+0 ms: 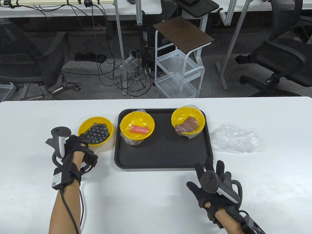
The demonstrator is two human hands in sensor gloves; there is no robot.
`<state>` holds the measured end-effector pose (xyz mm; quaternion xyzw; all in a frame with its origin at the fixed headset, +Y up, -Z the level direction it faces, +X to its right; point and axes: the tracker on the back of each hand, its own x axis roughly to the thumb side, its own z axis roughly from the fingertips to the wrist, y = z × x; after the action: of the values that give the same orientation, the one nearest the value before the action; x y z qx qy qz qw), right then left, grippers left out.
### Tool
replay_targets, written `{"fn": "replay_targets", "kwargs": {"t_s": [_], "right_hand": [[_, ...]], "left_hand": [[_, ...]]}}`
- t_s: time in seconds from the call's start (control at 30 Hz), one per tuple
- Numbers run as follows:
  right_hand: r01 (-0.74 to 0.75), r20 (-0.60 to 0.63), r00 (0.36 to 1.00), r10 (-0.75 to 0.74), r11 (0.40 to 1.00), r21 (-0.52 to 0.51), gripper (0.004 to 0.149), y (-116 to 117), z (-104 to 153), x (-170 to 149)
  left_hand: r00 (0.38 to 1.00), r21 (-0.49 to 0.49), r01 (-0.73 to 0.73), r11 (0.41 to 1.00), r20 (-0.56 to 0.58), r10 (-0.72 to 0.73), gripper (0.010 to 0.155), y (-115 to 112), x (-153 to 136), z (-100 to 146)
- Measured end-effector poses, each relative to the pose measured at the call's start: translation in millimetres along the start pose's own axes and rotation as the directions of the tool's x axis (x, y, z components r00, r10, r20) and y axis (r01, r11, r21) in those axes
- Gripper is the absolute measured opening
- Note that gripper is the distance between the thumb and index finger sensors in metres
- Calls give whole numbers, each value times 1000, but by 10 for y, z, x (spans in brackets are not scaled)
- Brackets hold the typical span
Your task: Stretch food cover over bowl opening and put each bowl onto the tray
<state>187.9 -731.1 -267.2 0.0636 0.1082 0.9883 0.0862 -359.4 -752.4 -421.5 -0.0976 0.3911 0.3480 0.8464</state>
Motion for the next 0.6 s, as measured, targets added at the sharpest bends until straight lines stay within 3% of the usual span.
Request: {"fn": "replay_targets", "kwargs": {"t_s": [0.33,0.47,0.6], "right_hand": [[7,-6,1000,-7,1000,5,89,2,-3,-11],[20,-11,1000,-20,1000,4,89,1,-7,-33],[28,-10,1000,-28,1000,0,89,-3,-10,-48]], "left_hand": [[995,-10,-90,996,34,90,54,-10,4,-57],[996,-15,-72,997,45,72,54,110,-35,7],[990,-16,-56,998,130,57,53,317,-33,220]]}}
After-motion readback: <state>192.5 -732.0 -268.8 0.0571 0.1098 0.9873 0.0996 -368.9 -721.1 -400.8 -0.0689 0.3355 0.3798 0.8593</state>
